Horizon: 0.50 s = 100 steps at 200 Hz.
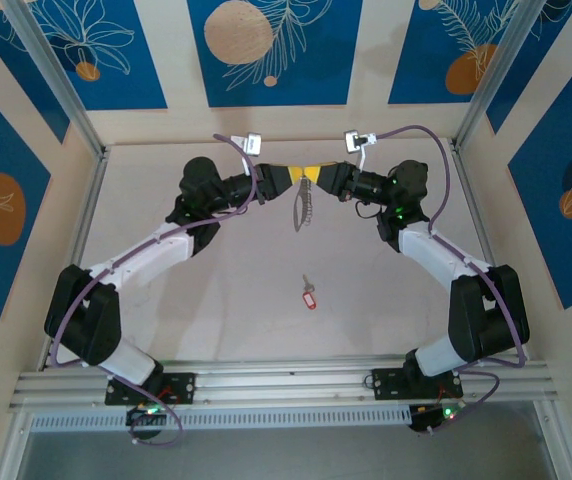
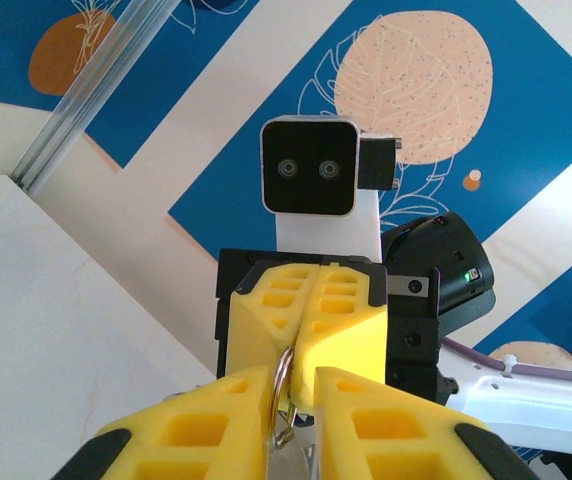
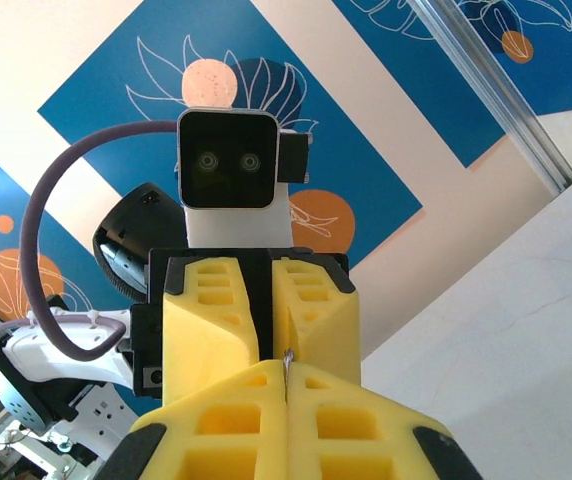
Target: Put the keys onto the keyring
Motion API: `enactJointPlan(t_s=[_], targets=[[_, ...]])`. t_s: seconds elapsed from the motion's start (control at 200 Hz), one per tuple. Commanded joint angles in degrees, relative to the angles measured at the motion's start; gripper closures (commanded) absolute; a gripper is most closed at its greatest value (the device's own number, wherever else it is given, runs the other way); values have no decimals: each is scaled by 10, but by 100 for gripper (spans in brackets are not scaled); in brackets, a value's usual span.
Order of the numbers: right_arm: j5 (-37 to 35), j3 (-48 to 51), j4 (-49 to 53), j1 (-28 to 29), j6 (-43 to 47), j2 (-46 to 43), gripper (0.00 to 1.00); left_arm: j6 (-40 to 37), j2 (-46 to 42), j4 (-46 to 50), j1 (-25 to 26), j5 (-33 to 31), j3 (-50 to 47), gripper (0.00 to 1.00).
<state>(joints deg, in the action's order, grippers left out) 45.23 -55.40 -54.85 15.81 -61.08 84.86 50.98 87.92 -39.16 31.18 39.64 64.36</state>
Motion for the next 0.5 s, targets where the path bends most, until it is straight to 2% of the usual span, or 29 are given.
enactJointPlan(t_s=[0.0,0.23,0.495], targets=[[-20,7,-10,4,7,-13,100,14,-12,-45,-5,30,-9,82],[-20,7,-9,3,7,-8,100,27,2,-69,-4,44,-3,89],[-17,9,0,3,14,-8,100,28,12,-76,1,64,5,88]])
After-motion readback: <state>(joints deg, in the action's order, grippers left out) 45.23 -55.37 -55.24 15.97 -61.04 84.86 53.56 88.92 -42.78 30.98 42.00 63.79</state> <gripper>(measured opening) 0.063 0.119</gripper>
